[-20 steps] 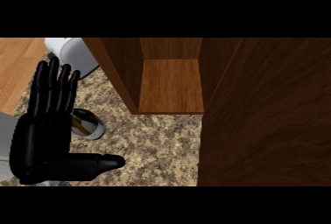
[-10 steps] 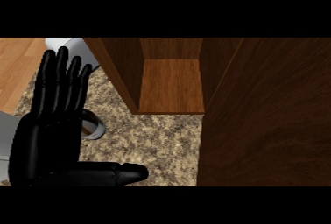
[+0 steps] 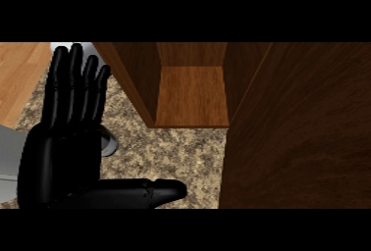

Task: Pick up the wine, place it into the cabinet and close the cabinet

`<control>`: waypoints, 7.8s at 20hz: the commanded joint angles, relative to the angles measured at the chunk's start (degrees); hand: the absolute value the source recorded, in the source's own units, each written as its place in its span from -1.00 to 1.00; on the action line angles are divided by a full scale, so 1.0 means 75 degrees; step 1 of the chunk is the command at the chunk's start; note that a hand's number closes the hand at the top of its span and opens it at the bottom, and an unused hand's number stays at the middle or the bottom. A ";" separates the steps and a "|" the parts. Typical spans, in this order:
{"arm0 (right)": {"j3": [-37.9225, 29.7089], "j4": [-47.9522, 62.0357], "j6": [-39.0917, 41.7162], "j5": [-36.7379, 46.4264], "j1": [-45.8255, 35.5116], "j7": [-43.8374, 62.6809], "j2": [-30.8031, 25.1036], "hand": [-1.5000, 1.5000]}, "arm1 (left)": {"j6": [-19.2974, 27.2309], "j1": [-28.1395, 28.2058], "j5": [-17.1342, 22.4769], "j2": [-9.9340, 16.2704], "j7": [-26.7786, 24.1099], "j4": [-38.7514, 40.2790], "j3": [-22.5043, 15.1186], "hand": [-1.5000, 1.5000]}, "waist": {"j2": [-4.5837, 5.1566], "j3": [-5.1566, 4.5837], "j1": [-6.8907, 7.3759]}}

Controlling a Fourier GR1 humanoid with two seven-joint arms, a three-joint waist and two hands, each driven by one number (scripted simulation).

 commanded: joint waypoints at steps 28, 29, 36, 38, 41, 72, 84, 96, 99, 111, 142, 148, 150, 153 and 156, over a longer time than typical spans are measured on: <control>0.0396 -0.1073 -0.0497 0.0343 -0.0665 0.1389 0.0287 -1.00 | -0.0361 0.2544 0.1423 0.0574 -0.1799 0.0165 0.2662 -1.00 | -0.0001 -0.0008 0.0036; -0.0145 -0.0587 -0.0092 -0.0043 -0.0431 0.0659 0.0132 -1.00 | -0.0512 0.2986 0.1604 0.0394 -0.2169 0.0347 0.2573 -1.00 | 0.0006 -0.0005 0.0039; -0.0324 -0.0940 -0.0317 -0.0223 -0.0887 0.1517 0.0025 -1.00 | -0.1338 0.2599 0.2467 0.0862 -0.2770 0.1860 0.3799 -1.00 | 0.0008 -0.0006 0.0030; -0.0341 -0.0918 -0.0016 -0.0283 -0.0269 0.0864 0.0093 -1.00 | -0.1614 0.2628 0.2690 0.0863 -0.3115 0.2504 0.3997 -1.00 | 0.0010 -0.0004 0.0000; 0.0036 -0.1064 -0.0202 -0.0031 -0.0333 0.1119 0.0278 -1.00 | -0.1496 0.2045 0.2458 0.0698 -0.3473 0.3493 0.3913 -1.00 | 0.0013 -0.0005 -0.0034; 0.0053 -0.0615 -0.0094 0.0315 -0.0914 0.1038 0.0464 -1.00 | -0.4636 0.0620 0.3115 0.1324 -0.8676 1.1798 0.5200 -1.00 | 0.0025 -0.0010 -0.0027; 0.0158 -0.0880 0.0010 0.0210 -0.0634 0.1240 0.0462 -1.00 | -0.5497 -0.0649 0.3236 0.1321 -1.0057 1.4150 0.5438 -1.00 | 0.0041 -0.0016 -0.0095; 0.0085 -0.0930 0.0068 0.0104 -0.0621 0.1269 0.0455 -1.00 | -0.5330 -0.1453 0.3252 0.1480 -1.0220 1.4585 0.5520 -1.00 | 0.0052 -0.0017 -0.0144; 0.0109 -0.1025 -0.0235 0.0203 -0.1244 0.1864 0.0467 -1.00 | -0.5283 -0.1239 0.3326 0.1548 -1.0655 1.4642 0.5651 -1.00 | 0.0057 -0.0024 -0.0131; 0.0371 -0.0602 0.0029 0.0458 -0.0762 0.1257 0.0607 -1.00 | -0.5553 -0.2007 0.3612 0.1295 -0.9962 1.4790 0.5731 1.00 | 0.0057 -0.0018 -0.0127; 0.0014 -0.0507 0.0384 0.0239 -0.0134 0.0800 0.0633 -1.00 | -0.4025 0.1616 0.4824 0.0000 -0.6638 0.7343 0.1101 1.00 | -0.0015 0.0004 0.0021; -0.0791 -0.0423 0.0706 -0.0581 -0.0353 0.0788 0.0251 -1.00 | -0.2891 0.1672 0.5348 -0.0002 -0.6683 0.7034 0.0034 1.00 | 0.0005 0.0001 -0.0006; -0.0470 -0.0515 0.0590 -0.0364 -0.0276 0.0886 0.0435 -1.00 | -0.2286 0.1562 0.5699 -0.0002 -0.6570 0.6900 -0.0495 1.00 | 0.0003 0.0000 -0.0023; -0.0484 -0.0461 0.0354 -0.0194 -0.0830 0.1348 0.0373 -1.00 | -0.1830 0.1552 0.5681 -0.0002 -0.6047 0.6370 -0.0450 1.00 | 0.0006 -0.0003 0.0016; -0.0467 -0.0636 0.0466 -0.0165 -0.0469 0.1242 0.0415 -1.00 | -0.1994 0.1095 0.6227 -0.0002 -0.6874 0.7497 -0.0525 1.00 | 0.0013 -0.0004 -0.0019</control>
